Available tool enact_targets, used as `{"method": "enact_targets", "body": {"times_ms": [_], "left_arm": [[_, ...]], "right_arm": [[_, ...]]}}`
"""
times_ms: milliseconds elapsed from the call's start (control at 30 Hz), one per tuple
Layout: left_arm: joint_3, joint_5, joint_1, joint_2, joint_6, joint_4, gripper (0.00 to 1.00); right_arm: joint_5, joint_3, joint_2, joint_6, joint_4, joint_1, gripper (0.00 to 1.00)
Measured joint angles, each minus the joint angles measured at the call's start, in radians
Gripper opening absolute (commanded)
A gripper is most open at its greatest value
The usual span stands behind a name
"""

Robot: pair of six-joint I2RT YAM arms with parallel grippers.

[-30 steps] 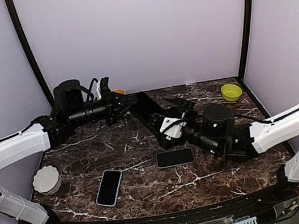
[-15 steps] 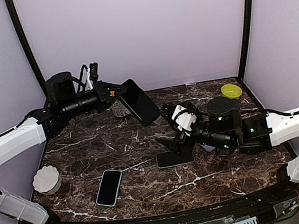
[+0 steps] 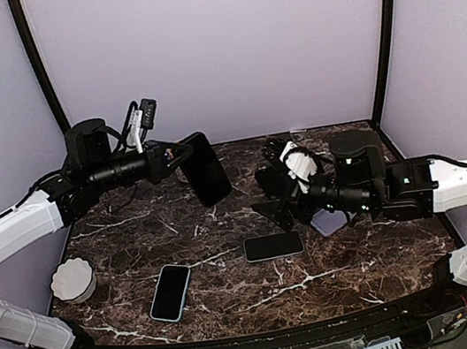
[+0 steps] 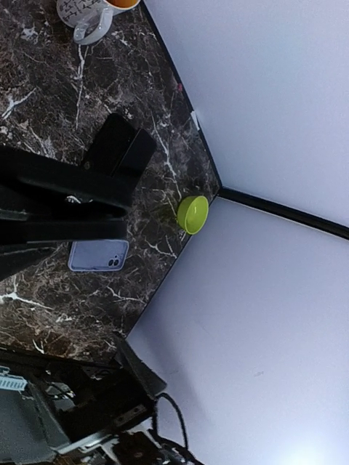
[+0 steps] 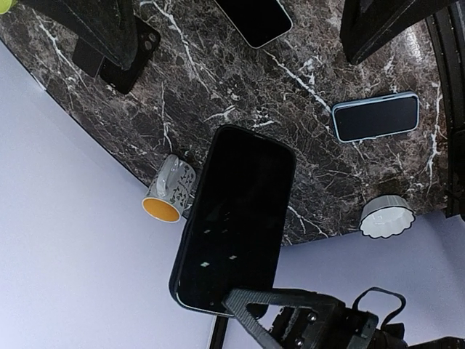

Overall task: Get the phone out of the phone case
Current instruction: Remove the phone case from the phone.

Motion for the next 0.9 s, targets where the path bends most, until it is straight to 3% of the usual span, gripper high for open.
{"method": "enact_targets", "body": {"times_ms": [400,700,900], "left_arm": [[-0.188,0.388,0.001,-0.027,0.637,0.034,0.0],[-0.34,0.48,-0.024,-0.104,1.081,-0.001,0.0],[-0.359,0.458,-0.054,-0.105,1.216,-0.033,0.0]], "right_arm": [[-0.101,0.016,-0.085,-0.019,-0.111,-0.059,0.99],[-0.308,0.117,-0.067,-0.102,-0.273,-0.072,0.93],[-0.403,0.225,0.037,-0.125,-0.327,-0.072,0.84]]}}
